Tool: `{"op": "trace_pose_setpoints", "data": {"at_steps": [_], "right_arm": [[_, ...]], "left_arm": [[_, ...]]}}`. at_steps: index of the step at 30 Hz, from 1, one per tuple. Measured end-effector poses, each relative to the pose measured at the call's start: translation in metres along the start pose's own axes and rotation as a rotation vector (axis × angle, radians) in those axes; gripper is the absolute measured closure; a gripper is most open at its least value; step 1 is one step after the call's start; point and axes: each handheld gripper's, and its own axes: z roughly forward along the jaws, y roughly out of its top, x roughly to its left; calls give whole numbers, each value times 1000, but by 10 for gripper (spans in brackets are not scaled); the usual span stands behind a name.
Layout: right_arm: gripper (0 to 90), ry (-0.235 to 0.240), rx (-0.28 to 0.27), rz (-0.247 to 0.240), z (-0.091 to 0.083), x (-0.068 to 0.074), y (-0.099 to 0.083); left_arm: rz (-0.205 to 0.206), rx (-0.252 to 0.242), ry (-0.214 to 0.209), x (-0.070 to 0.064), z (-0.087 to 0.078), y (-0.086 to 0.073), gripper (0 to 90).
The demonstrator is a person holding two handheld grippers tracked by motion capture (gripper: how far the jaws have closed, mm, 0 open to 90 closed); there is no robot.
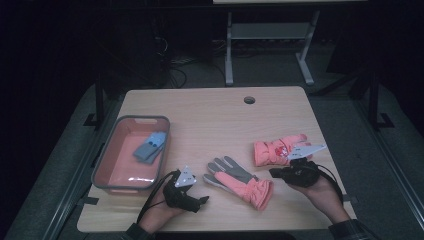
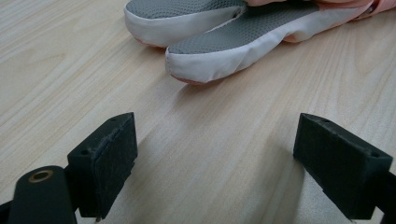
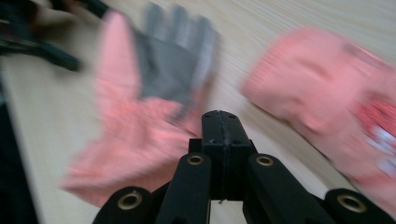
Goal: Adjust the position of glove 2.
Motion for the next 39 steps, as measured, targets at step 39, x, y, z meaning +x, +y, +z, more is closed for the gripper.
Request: {"op": "trace_pose_setpoints", "data": {"at_steps": [39], "right_arm": [[898,-288,23,195,36,-122,20]], "left_arm": [[6,4,1,1,0,1,129]]}}
